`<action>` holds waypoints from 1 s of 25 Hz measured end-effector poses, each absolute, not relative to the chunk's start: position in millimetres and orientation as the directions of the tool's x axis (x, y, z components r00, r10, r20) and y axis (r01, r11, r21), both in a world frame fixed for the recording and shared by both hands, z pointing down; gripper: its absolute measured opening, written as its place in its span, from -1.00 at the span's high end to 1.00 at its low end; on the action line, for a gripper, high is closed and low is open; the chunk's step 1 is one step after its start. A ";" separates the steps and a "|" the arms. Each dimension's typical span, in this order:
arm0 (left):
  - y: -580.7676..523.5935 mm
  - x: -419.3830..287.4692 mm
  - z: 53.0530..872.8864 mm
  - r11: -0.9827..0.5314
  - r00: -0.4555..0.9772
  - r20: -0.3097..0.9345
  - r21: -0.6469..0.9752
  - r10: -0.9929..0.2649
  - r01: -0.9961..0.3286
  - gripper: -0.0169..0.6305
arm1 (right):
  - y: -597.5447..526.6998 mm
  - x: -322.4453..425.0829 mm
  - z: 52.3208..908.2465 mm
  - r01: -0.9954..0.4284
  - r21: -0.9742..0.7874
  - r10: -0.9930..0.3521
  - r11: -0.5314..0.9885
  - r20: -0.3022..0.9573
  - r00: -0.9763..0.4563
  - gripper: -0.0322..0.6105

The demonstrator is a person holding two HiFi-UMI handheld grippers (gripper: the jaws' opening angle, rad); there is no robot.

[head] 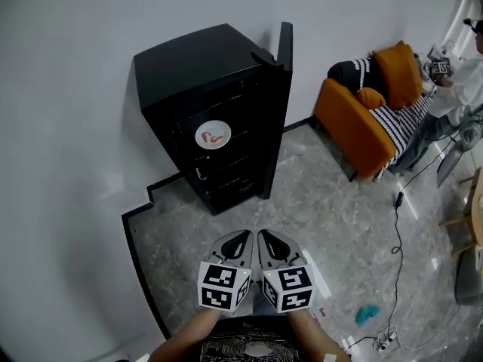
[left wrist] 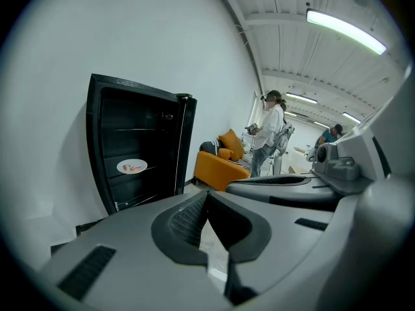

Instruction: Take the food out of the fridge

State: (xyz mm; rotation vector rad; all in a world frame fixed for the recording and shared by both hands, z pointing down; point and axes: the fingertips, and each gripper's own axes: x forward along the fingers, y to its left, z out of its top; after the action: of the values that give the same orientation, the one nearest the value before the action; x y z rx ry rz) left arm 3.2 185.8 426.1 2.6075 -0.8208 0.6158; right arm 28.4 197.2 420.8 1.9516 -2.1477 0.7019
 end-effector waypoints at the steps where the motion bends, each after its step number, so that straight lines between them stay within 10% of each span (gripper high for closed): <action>1: 181.5 7.1 426.2 -0.772 0.735 0.497 0.183 -0.461 -0.608 0.91 | 192.9 32.6 421.2 -0.970 -0.238 -0.898 0.046 0.416 -0.145 0.83; 25: 119.5 65.3 414.9 -0.609 0.638 0.463 0.235 -0.616 -0.758 0.91 | 134.0 95.9 400.0 -0.938 -0.265 -0.885 0.225 0.347 -0.311 0.83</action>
State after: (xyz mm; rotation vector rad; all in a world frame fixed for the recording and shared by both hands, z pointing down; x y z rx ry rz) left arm 65.3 119.5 414.9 2.4498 -1.0848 0.4739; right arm 95.9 134.0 400.0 1.7666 -2.3606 0.6524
